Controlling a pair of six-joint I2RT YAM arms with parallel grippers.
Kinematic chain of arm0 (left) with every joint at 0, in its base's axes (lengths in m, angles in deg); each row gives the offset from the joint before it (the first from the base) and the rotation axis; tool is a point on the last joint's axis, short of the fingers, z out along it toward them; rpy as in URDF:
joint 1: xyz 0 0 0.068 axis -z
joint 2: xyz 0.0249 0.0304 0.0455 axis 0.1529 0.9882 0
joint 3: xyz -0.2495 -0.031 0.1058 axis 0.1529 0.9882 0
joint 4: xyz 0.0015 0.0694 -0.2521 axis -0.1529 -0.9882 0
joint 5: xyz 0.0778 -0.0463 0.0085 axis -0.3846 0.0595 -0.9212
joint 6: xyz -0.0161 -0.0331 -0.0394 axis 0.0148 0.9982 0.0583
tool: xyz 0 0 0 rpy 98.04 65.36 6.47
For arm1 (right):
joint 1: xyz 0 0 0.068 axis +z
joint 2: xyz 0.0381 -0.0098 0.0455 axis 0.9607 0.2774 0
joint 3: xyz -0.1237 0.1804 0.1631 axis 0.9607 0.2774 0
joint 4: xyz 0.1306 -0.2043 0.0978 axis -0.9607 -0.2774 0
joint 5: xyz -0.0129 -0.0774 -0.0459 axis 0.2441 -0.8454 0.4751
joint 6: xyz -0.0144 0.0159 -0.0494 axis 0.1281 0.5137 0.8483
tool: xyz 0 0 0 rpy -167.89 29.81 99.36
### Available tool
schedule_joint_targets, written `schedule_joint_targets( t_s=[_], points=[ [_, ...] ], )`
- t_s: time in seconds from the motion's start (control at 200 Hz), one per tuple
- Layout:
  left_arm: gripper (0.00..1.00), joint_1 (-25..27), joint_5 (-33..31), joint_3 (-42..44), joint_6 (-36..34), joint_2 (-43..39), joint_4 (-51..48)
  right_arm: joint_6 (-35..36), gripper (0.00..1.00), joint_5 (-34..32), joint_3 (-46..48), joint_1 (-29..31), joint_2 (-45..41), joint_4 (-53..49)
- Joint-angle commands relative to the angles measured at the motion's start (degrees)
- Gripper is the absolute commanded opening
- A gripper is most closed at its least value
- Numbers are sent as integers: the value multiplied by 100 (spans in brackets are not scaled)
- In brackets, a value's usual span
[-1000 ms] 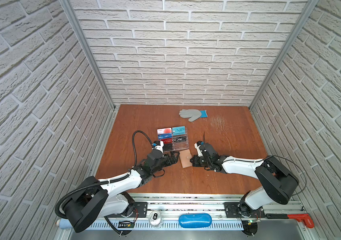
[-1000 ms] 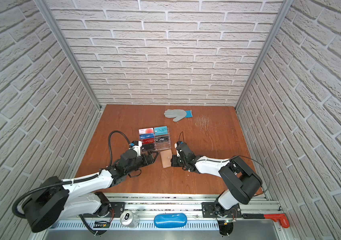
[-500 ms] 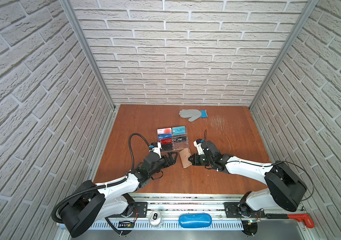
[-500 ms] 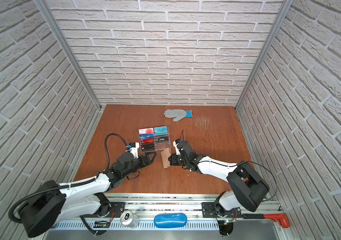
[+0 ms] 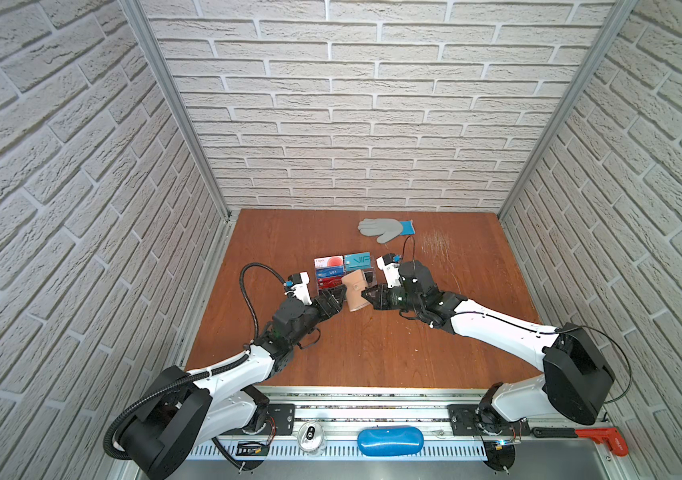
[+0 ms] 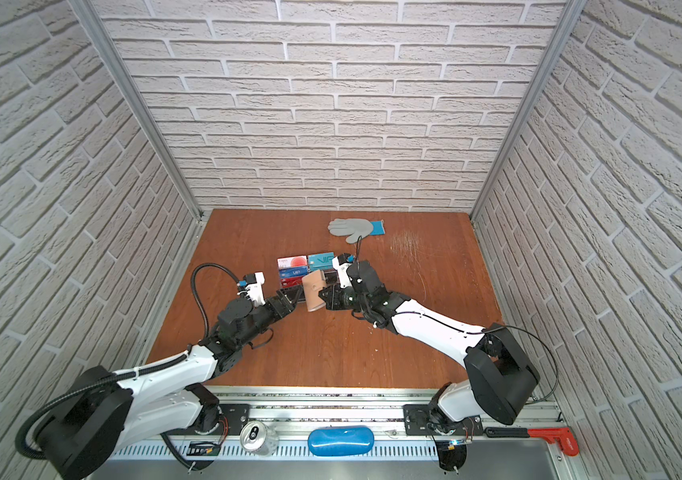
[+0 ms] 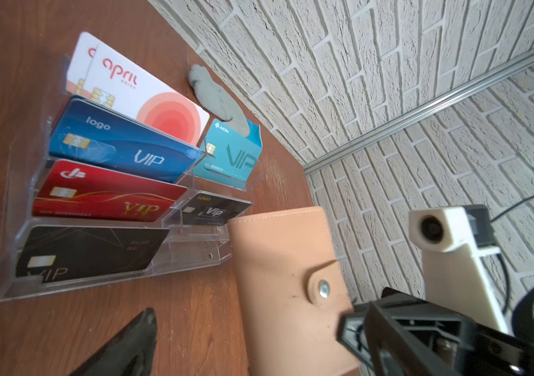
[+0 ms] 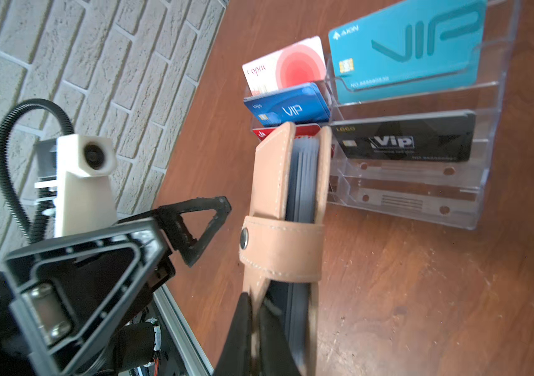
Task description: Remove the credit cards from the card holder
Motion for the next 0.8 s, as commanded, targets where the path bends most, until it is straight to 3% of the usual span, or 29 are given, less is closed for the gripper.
schedule_joint_targets(
  t_s=[0.0, 0.38, 0.795],
  points=[
    [98, -136, 393, -195, 388, 364, 1190, -20, 6, 131, -351, 49, -169, 300],
    [98, -170, 470, -456, 740, 823, 1902, -216, 6, 592, -875, 48, 449, 815],
    [98, -170, 492, -530, 950, 1140, 2550, -231, 6, 503, -853, -20, 767, 944]
  ],
)
